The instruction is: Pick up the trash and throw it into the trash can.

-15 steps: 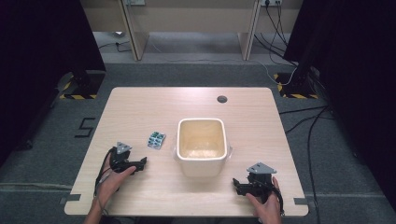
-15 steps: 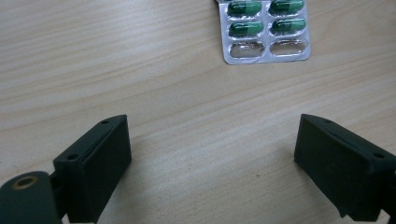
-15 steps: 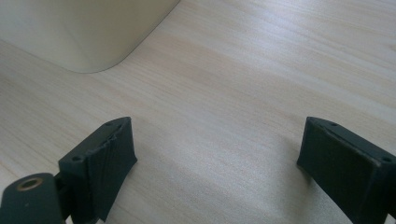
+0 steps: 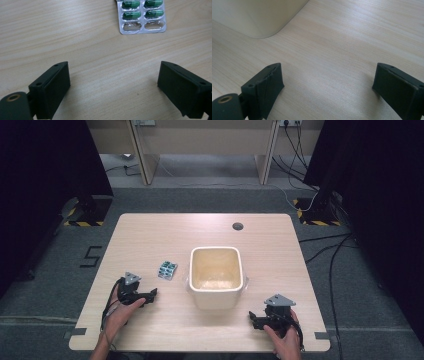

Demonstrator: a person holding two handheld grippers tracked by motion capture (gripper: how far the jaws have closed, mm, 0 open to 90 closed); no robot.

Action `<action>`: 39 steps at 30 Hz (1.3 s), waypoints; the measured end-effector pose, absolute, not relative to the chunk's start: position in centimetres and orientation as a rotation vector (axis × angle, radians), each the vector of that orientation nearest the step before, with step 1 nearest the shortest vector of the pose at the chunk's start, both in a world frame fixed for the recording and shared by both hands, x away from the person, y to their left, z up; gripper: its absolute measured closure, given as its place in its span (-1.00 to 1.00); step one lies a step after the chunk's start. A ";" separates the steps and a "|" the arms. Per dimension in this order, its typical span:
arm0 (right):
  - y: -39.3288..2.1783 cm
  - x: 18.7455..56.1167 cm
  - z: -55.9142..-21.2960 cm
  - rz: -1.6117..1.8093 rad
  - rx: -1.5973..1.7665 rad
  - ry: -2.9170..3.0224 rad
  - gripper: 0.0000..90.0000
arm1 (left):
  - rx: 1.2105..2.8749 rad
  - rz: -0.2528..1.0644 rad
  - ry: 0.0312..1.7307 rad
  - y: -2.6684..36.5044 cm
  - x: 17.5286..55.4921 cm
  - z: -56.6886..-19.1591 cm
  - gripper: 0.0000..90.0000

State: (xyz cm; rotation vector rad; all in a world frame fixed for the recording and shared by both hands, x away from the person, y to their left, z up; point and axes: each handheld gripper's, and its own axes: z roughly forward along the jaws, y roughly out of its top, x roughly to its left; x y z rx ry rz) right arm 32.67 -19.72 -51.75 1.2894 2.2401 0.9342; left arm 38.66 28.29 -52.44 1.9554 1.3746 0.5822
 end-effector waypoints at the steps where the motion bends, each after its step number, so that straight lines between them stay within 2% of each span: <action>1: -19.7 32.7 -51.8 0.935 1.290 2.240 -0.80 | 1.954 0.584 1.374 28.3 38.6 -52.4 -0.77; 11: -19.7 32.7 -51.7 0.934 1.290 2.241 -0.80 | 1.923 0.549 1.353 28.3 38.6 -52.4 -0.67; 13: -19.7 32.7 -51.7 0.934 1.290 2.242 -0.80 | 1.907 0.517 1.344 28.2 38.8 -52.3 -0.67; 39: -19.7 32.7 -51.7 0.935 1.290 2.242 -0.80 | 1.893 0.506 1.333 25.7 41.7 -50.9 -0.67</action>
